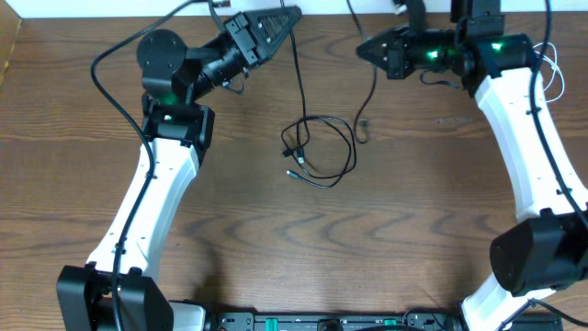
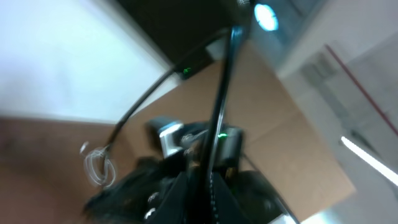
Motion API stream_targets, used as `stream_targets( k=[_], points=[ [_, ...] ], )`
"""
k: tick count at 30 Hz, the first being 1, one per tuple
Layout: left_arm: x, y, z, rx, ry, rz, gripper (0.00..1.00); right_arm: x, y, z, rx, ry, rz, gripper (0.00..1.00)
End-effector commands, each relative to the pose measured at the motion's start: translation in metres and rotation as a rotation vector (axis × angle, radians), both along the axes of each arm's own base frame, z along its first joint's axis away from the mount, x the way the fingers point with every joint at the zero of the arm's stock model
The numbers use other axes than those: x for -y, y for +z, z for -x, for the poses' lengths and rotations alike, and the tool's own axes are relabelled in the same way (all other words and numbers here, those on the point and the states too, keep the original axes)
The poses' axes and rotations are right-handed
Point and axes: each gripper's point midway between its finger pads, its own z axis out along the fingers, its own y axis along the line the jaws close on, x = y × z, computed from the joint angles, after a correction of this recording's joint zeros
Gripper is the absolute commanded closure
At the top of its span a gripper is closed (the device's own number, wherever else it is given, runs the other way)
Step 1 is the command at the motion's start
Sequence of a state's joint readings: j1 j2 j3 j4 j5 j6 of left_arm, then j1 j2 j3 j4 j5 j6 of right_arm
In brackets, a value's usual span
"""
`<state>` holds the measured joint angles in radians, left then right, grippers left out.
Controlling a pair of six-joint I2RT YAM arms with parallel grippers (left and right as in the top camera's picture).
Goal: Untangle cables
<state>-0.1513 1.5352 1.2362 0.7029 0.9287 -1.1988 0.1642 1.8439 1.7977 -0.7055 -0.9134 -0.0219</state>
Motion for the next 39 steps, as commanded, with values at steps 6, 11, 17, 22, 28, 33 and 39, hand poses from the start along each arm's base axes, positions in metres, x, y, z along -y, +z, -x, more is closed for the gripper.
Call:
stream_targets(
  k=[6,11,17,22,28,33,39],
  points=[
    [-0.05,0.052,-0.012,0.011,0.14,0.203,0.93,-0.03,0.042,0.051,0.115,0.371,-0.256,0.98],
    [-0.048,0.052,-0.011,-0.074,0.104,0.261,0.93,-0.044,0.046,0.058,0.148,0.416,-0.265,0.95],
    [-0.048,0.052,-0.01,-0.188,0.058,0.336,0.92,-0.078,0.043,0.069,0.19,0.461,-0.229,0.77],
    [-0.046,0.059,-0.004,-0.191,0.02,0.366,0.93,-0.093,0.043,0.071,0.238,0.474,-0.208,0.55],
    [-0.035,0.065,0.004,-0.227,-0.035,0.406,0.93,-0.109,0.046,0.061,0.289,0.421,-0.17,0.43],
    [-0.034,0.07,0.006,-0.221,-0.045,0.428,0.93,-0.125,0.056,0.068,0.328,0.444,-0.196,0.37],
    [-0.034,0.07,0.006,-0.234,-0.052,0.438,0.92,-0.124,0.052,0.058,0.261,0.37,-0.176,0.96]
  ],
)
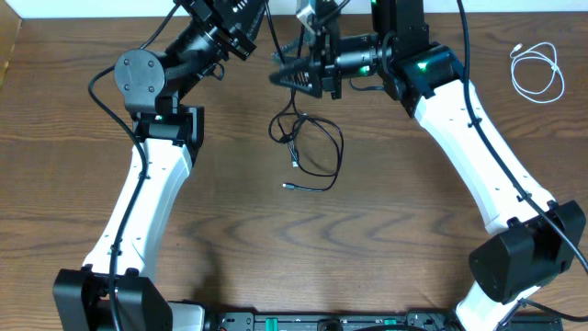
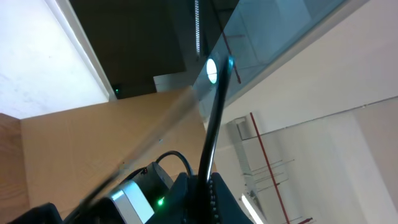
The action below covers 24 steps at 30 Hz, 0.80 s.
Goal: Untangle cables
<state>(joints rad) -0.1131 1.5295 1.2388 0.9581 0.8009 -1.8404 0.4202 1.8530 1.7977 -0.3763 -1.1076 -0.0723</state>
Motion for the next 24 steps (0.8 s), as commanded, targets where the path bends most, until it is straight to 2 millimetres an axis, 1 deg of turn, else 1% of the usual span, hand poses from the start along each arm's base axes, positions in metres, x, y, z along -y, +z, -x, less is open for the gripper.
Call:
stream_targets(
  k=[1,2,4,5,6,7,8,9,10,11,13,14,15,16,18,19,21,24],
  points=[
    [-0.002,0.016,0.006,0.033,0.003,0.017,0.92,0.002,-0.005,-0.011,-0.084,-0.07,0.018,0.99],
    [-0.002,0.016,0.006,0.044,0.008,0.009,0.92,0.004,-0.005,-0.013,-0.096,-0.078,0.018,0.99],
    [0.002,0.013,0.01,0.071,-0.006,-0.028,0.9,0.014,-0.005,-0.021,-0.163,-0.116,0.014,0.99],
    [0.003,0.012,0.011,0.089,-0.005,-0.046,0.85,0.021,-0.005,-0.026,-0.194,-0.138,0.012,0.99],
    [0.003,0.011,0.012,0.109,-0.007,-0.068,0.83,0.027,-0.006,-0.031,-0.213,-0.157,0.011,0.99],
    [0.005,0.008,0.014,0.138,-0.011,-0.103,0.68,0.035,-0.005,-0.037,-0.239,-0.183,0.007,0.99],
    [0.006,0.005,0.015,0.151,-0.018,-0.132,0.58,0.043,-0.005,-0.043,-0.28,-0.214,-0.001,0.99],
    [0.009,-0.001,0.017,0.18,-0.027,-0.181,0.53,0.052,-0.001,-0.05,-0.324,-0.244,-0.017,0.99],
    [0.013,-0.008,0.019,0.211,-0.038,-0.234,0.51,0.062,0.006,-0.055,-0.35,-0.266,-0.039,0.99],
    [0.017,-0.018,0.021,0.231,-0.055,-0.287,0.5,0.068,0.01,-0.058,-0.356,-0.278,-0.052,0.99],
    [0.023,-0.038,0.021,0.267,-0.081,-0.387,0.44,0.086,0.022,-0.065,-0.37,-0.323,-0.084,0.99],
    [0.025,-0.05,0.02,0.256,-0.096,-0.425,0.42,0.094,0.026,-0.068,-0.373,-0.346,-0.094,0.99],
    [0.026,-0.061,0.019,0.239,-0.107,-0.457,0.4,0.107,0.032,-0.073,-0.382,-0.39,-0.103,0.99],
    [0.027,-0.083,0.017,0.184,-0.131,-0.504,0.36,0.118,0.033,-0.076,-0.387,-0.424,-0.105,0.99],
    [0.027,-0.108,0.016,0.108,-0.153,-0.55,0.34,0.138,0.03,-0.081,-0.428,-0.512,-0.09,0.99],
    [0.027,-0.125,0.017,0.083,-0.166,-0.591,0.34,0.153,0.023,-0.082,-0.472,-0.586,-0.066,0.99],
    [0.027,-0.137,0.019,0.087,-0.173,-0.633,0.34,0.171,0.013,-0.083,-0.515,-0.679,-0.028,0.99],
    [0.027,-0.152,0.023,0.161,-0.173,-0.719,0.34,0.224,-0.011,-0.08,-0.573,-0.94,0.092,0.99]
  ],
)
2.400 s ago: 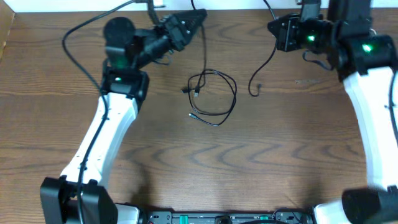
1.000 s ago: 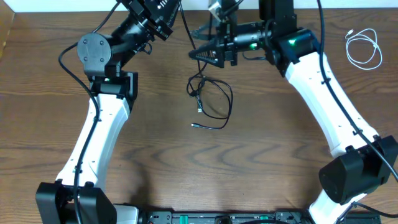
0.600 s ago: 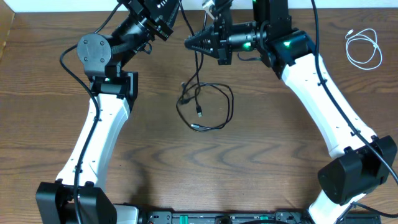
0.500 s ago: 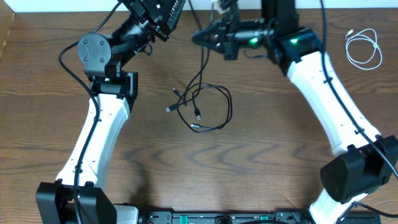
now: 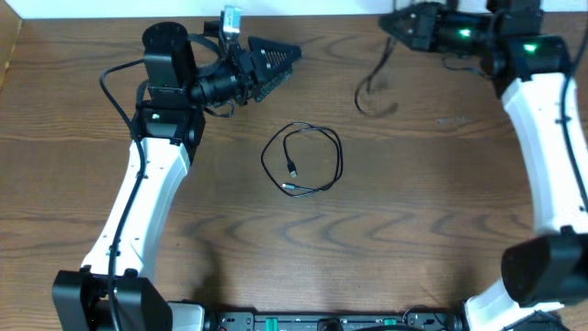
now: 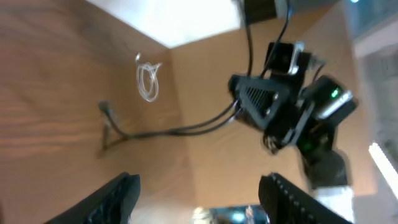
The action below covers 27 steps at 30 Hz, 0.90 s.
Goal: Untangle cables
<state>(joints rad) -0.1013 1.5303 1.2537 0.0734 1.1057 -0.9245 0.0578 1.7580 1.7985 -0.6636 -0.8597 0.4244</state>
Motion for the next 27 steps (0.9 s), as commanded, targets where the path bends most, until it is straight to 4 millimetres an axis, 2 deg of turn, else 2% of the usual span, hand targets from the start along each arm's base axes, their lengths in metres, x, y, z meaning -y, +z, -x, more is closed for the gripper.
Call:
stream_targets(
  k=[1,2,4,5,6,7,9,10,13,15,17,18,20,22,27],
  points=[
    [0.0,-0.005,0.009,0.224,-0.071,-0.114,0.33,0.06,0.001,0.003,-0.014,-0.258,0.182,0.99],
    [0.0,-0.007,0.01,0.229,-0.076,-0.123,0.33,0.073,-0.002,0.006,-0.029,-0.299,0.215,0.99],
    [0.0,-0.016,0.013,0.25,-0.095,-0.161,0.33,0.115,-0.007,0.018,-0.073,-0.425,0.312,0.99],
    [-0.001,-0.019,0.014,0.255,-0.098,-0.175,0.33,0.127,-0.007,0.024,-0.08,-0.447,0.332,0.99],
    [-0.003,-0.028,0.013,0.248,-0.085,-0.209,0.33,0.147,-0.007,0.032,-0.099,-0.482,0.345,0.99],
    [-0.005,-0.032,0.012,0.243,-0.077,-0.228,0.33,0.155,-0.007,0.035,-0.11,-0.501,0.345,0.99],
    [-0.01,-0.045,0.01,0.222,-0.051,-0.285,0.3,0.189,-0.011,0.045,-0.159,-0.577,0.346,0.99],
    [-0.014,-0.055,0.009,0.2,-0.03,-0.328,0.29,0.214,-0.015,0.053,-0.195,-0.631,0.347,0.99],
    [-0.021,-0.068,0.007,0.161,0.002,-0.389,0.29,0.259,-0.027,0.064,-0.267,-0.736,0.333,0.99],
    [-0.025,-0.074,0.006,0.136,0.022,-0.415,0.29,0.295,-0.036,0.071,-0.31,-0.818,0.32,0.99],
    [-0.026,-0.076,0.006,0.132,0.026,-0.419,0.29,0.316,-0.044,0.074,-0.344,-0.874,0.297,0.99],
    [-0.026,-0.076,0.006,0.132,0.026,-0.419,0.29,0.333,-0.051,0.077,-0.377,-0.922,0.273,0.99],
    [-0.026,-0.075,0.006,0.132,0.026,-0.419,0.28,0.355,-0.063,0.077,-0.412,-0.966,0.236,0.99],
    [-0.026,-0.076,0.006,0.132,0.026,-0.419,0.28,0.37,-0.075,0.073,-0.43,-0.983,0.202,0.99],
    [-0.025,-0.076,0.006,0.132,0.025,-0.419,0.29,0.417,-0.117,0.046,-0.425,-1.018,0.131,0.99]
  ],
)
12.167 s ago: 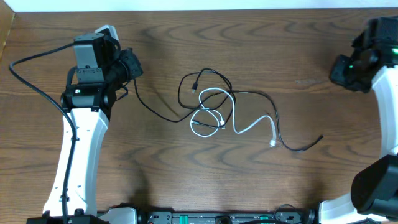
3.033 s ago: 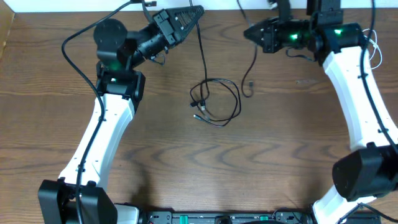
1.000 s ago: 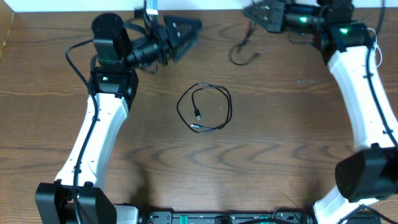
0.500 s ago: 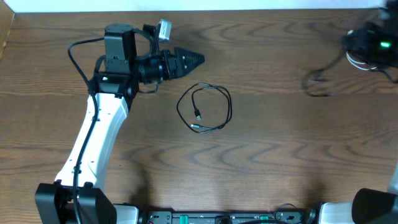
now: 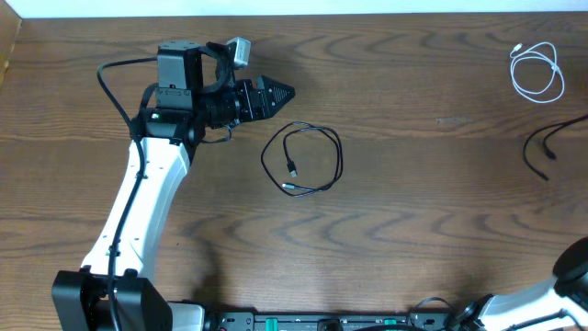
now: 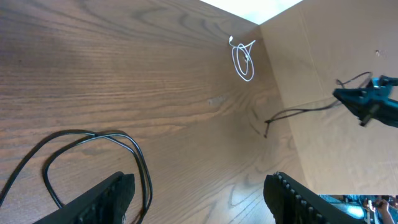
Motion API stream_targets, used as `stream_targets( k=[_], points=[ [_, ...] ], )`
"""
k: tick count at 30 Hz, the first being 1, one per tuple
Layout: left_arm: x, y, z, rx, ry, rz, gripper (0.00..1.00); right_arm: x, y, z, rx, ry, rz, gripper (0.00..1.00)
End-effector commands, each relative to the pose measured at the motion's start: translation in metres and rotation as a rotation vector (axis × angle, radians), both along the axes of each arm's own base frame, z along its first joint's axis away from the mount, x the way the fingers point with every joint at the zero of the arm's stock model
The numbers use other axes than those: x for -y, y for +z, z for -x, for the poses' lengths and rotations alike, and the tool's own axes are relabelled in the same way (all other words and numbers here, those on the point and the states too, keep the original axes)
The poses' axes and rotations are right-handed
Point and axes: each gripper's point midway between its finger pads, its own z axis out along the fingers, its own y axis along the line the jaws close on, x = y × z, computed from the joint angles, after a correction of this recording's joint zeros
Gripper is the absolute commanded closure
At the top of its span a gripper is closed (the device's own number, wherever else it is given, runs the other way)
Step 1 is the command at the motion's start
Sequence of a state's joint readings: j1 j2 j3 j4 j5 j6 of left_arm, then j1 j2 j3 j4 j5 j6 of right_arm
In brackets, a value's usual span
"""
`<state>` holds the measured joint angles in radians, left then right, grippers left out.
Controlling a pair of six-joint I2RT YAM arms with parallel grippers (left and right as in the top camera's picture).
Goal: Untangle cables
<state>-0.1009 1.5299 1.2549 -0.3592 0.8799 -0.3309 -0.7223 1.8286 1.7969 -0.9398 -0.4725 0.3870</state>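
A black cable (image 5: 338, 158) lies coiled in a loose loop at the table's middle, its plug end inside the loop. My left gripper (image 5: 287, 92) is open just up-left of it. In the left wrist view the coil (image 6: 93, 132) lies under the spread fingers (image 6: 109, 196). A second black cable (image 5: 533, 141) hangs at the right edge of the table, apart from the coil. The right gripper (image 6: 339, 95) is shut on that cable (image 6: 298, 112); the overhead view does not show this gripper.
A white cable (image 5: 514, 75) lies coiled at the far right corner, also seen as the small white coil (image 6: 236, 61) from the left wrist. A cardboard panel (image 6: 336, 43) stands beyond the table's right side.
The right arm has gone from the top of the overhead view to off its right edge, with its black cable now at the right edge. My left gripper, still open, now points down nearer the coil.
At first both grippers held black cables whose loops overlapped at the middle. Then they were close together at the back, cables hanging between them. Later the left gripper was open, one coil lay alone, and the right held the other cable, now far right.
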Motion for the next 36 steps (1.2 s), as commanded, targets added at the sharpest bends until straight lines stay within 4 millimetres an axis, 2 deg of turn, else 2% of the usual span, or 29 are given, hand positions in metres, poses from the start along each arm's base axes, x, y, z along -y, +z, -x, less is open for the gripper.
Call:
stream_targets(
  k=[1,3,4,5,6,7,13,17,20,23,25,26,28,32,36],
  points=[
    [-0.001,0.004,-0.001,0.035,-0.004,-0.017,0.29,0.024,-0.025,-0.016,0.026,-0.021,-0.036,0.99],
    [0.0,0.004,0.0,0.036,-0.008,-0.017,0.29,0.037,-0.037,-0.024,0.038,-0.03,-0.027,0.97],
    [0.001,0.004,0.0,0.035,-0.009,-0.017,0.29,0.042,-0.042,-0.029,0.047,-0.031,-0.018,0.86],
    [0.002,0.004,0.001,0.034,-0.012,-0.017,0.29,0.048,-0.047,-0.032,0.05,-0.036,-0.007,0.58],
    [0.003,0.004,0.001,0.033,-0.015,-0.018,0.28,0.051,-0.052,-0.034,0.044,-0.042,0.001,0.14],
    [0.004,0.004,0.002,0.034,-0.018,-0.018,0.28,0.054,-0.057,-0.033,0.028,-0.052,0.004,0.01],
    [0.01,0.0,0.002,0.036,-0.012,-0.046,0.28,0.044,-0.063,-0.024,-0.016,-0.044,-0.035,0.01],
    [0.016,-0.003,0.003,0.04,-0.012,-0.072,0.28,0.016,-0.064,-0.022,-0.022,0.05,-0.112,0.01],
    [0.018,-0.008,0.003,0.061,-0.013,-0.121,0.28,-0.018,-0.058,-0.029,0.027,0.188,-0.175,0.01],
    [0.012,-0.023,0.0,0.044,0.046,-0.224,0.27,-0.065,-0.057,-0.04,0.028,0.349,-0.186,0.01],
    [0.008,-0.032,-0.001,0.028,0.075,-0.275,0.28,-0.083,-0.058,-0.043,0.018,0.404,-0.181,0.01],
    [0.004,-0.04,0.0,0.012,0.094,-0.317,0.27,-0.104,-0.06,-0.046,0.0,0.46,-0.181,0.01],
    [-0.001,-0.049,0.001,0.006,0.095,-0.377,0.27,-0.133,-0.062,-0.05,-0.015,0.541,-0.176,0.01],
    [-0.029,-0.07,0.001,-0.034,0.178,-0.538,0.27,-0.189,-0.071,-0.058,-0.075,0.686,-0.108,0.01],
    [-0.054,-0.082,0.004,-0.075,0.25,-0.663,0.27,-0.238,-0.084,-0.061,-0.153,0.785,-0.011,0.01]
  ],
)
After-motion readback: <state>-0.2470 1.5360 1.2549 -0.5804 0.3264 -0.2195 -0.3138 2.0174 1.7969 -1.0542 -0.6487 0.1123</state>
